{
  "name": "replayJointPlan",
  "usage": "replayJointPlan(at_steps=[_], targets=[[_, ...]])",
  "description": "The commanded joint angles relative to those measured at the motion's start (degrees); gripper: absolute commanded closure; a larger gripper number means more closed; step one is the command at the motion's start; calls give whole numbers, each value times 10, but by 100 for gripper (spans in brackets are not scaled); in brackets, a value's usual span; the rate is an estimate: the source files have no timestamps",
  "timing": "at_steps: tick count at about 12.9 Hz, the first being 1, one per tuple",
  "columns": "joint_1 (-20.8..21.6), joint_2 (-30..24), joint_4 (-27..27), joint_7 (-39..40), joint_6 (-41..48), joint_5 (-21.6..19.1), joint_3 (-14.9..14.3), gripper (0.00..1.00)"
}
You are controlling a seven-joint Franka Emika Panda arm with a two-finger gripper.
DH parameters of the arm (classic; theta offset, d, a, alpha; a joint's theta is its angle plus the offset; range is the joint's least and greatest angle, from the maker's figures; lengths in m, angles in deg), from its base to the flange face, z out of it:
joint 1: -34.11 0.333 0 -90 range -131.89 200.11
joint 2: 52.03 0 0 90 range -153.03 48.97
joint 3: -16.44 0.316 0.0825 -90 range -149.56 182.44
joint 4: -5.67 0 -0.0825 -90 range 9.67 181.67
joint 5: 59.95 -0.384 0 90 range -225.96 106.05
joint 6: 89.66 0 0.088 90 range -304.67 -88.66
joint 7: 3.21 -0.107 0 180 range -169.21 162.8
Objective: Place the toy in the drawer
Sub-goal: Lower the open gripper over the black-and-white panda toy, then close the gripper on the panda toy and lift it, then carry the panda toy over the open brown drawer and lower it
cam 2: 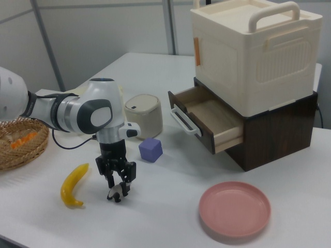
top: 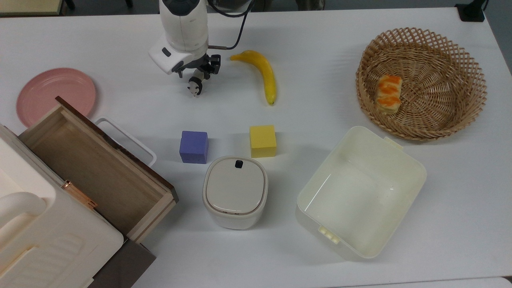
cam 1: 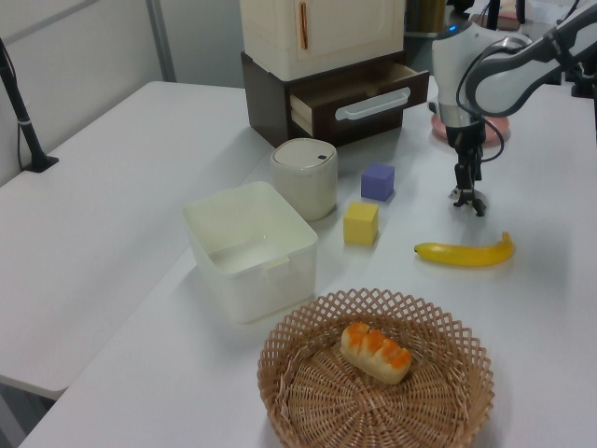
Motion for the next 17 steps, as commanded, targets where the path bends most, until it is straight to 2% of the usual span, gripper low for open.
replayJointPlan(at_steps=[1, 3, 5, 7, 11, 12, 14, 15, 17], targets=[[3, -2, 11, 1, -16, 9, -3, 66], [5, -1, 11, -2, -16, 9, -2, 88], [6, -8, 6, -6, -12, 8, -2, 100], [6, -25, -13, -6, -5, 2, -2, 100], [2, -17, -174, 2, 48, -22, -4, 100], [-3, -1, -227, 12, 47, -35, -4, 100], [-11, 27, -285, 13, 41, -48, -5, 100], [-18, 54, -323, 7, 12, -57, -5, 100], [-39, 112, -369, -16, -103, -72, -6, 100]])
